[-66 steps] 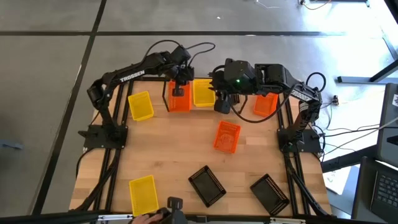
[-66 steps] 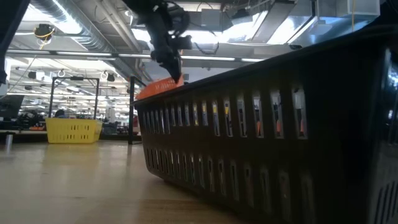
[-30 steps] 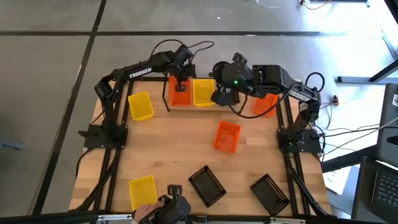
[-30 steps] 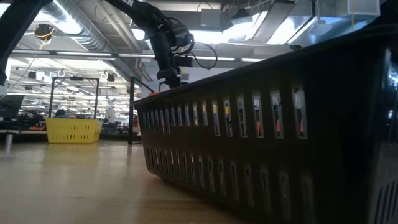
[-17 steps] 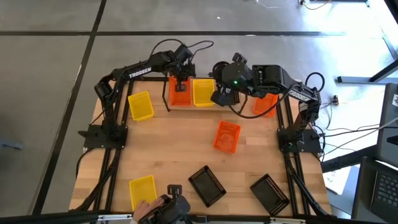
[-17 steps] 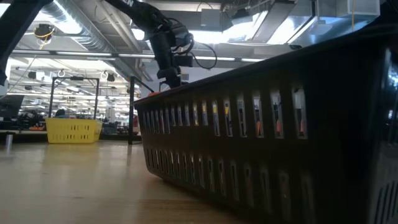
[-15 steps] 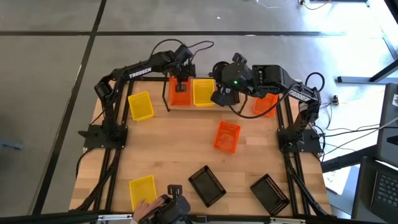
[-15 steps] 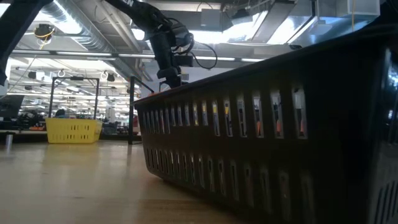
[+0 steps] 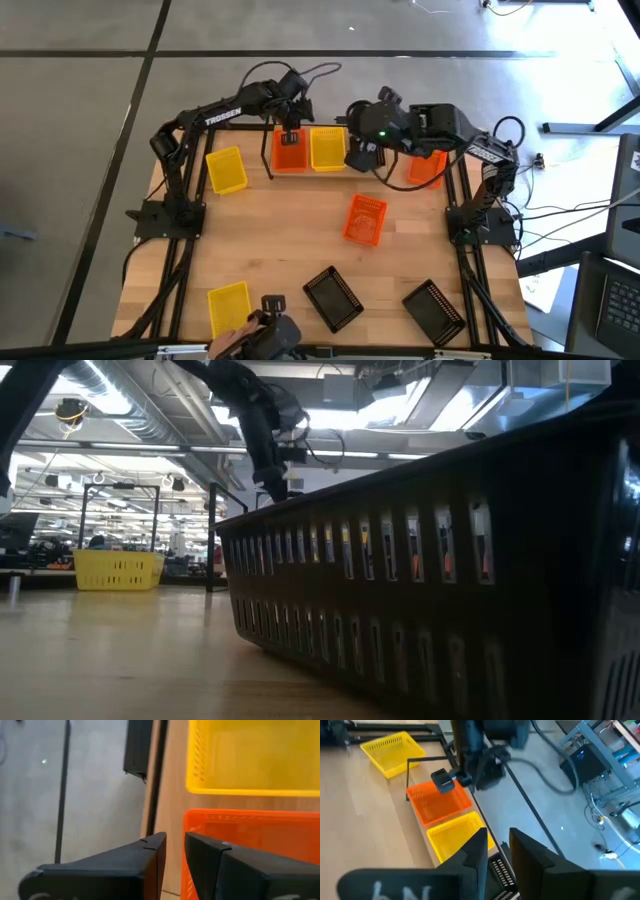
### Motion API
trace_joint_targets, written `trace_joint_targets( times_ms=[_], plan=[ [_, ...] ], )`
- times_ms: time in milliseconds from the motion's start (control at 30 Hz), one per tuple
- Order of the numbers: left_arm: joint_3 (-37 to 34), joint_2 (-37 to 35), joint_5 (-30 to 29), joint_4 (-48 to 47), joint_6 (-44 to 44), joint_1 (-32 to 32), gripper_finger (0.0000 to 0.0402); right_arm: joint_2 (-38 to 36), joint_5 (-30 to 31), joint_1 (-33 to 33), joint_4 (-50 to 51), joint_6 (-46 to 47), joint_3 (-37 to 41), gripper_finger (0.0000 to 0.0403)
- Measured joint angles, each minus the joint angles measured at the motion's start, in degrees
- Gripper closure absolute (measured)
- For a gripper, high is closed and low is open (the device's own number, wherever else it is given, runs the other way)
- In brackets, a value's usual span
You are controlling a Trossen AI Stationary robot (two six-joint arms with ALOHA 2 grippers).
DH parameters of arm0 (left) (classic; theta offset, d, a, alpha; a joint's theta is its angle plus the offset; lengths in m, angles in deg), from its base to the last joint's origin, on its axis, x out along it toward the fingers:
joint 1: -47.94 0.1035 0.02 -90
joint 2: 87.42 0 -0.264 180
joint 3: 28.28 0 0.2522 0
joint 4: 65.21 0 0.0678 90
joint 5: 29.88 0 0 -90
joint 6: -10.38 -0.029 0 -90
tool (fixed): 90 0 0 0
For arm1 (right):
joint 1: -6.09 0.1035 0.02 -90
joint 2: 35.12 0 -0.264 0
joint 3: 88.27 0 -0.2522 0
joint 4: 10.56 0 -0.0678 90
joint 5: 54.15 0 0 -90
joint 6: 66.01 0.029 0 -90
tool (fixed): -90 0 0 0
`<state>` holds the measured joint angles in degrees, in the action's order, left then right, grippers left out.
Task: Stack baskets on shelf by color
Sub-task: Stack the left black bin on the black bin on the shelf
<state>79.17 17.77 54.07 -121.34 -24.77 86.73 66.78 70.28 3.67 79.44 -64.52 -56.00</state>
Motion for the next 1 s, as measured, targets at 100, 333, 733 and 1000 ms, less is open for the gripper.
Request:
trace_joint_targets(
  times_ms=[100,333,733,1000],
  plan=[
    [0.0,-3.4,3.3,-0.5,2.7,0.0,0.0341,-2.2,0.0,0.0,2.6,3.2,-0.2,0.0324],
    [0.0,-12.7,17.3,-2.3,9.5,-0.9,0.0342,-4.0,-7.5,0.8,14.1,7.2,-0.2,0.0324],
    [0.0,-22.2,22.1,-12.2,15.8,-10.5,0.0342,-3.8,-30.6,9.5,13.7,3.2,2.3,0.0325],
    [0.0,-26.1,21.9,-17.0,21.2,-19.3,0.0342,-4.8,-33.2,16.1,13.5,9.4,15.6,0.0325]
  ],
)
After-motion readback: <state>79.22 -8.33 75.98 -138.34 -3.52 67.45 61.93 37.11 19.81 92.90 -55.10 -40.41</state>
